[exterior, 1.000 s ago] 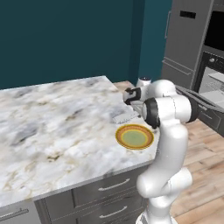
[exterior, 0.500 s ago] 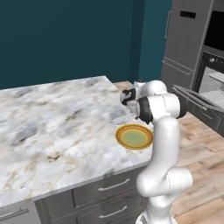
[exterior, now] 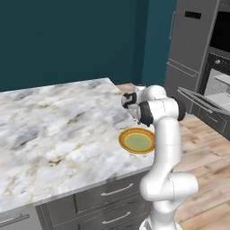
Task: Pick up the tongs from the counter and place them near the plate next to the oven.
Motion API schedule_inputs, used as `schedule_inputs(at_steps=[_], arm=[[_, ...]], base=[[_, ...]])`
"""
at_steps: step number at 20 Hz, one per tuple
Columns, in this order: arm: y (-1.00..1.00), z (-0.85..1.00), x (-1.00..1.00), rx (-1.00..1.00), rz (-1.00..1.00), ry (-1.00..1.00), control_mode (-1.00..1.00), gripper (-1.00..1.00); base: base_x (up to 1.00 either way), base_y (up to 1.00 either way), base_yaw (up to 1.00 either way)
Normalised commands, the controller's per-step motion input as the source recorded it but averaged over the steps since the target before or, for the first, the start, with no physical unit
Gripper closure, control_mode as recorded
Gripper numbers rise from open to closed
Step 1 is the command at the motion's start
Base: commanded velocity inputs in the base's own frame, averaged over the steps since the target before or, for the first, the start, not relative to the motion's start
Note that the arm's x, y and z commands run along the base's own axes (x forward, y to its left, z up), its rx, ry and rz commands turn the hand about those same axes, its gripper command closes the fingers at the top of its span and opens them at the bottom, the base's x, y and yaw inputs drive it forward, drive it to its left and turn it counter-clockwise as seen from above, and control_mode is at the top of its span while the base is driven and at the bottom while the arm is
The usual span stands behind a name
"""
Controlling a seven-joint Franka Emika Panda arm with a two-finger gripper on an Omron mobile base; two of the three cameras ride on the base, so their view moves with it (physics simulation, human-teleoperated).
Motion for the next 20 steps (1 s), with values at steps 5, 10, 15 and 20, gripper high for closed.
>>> schedule_inputs(at_steps=[5, 10, 15, 20], arm=[[0.00, -0.32, 0.12, 0.00, 0.00, 0.01, -1.00, 1.00], [0.00, -0.12, -0.22, 0.00, 0.00, -0.02, -1.00, -1.00], [0.00, 0.11, -0.72, 0.00, 0.00, -0.16, -1.00, -1.00], [0.00, 0.29, -0.64, 0.00, 0.00, -0.15, -1.00, -1.00]], base=[[0.00, 0.00, 0.00], [0.00, 0.00, 0.00], [0.00, 0.00, 0.00], [0.00, 0.00, 0.00]])
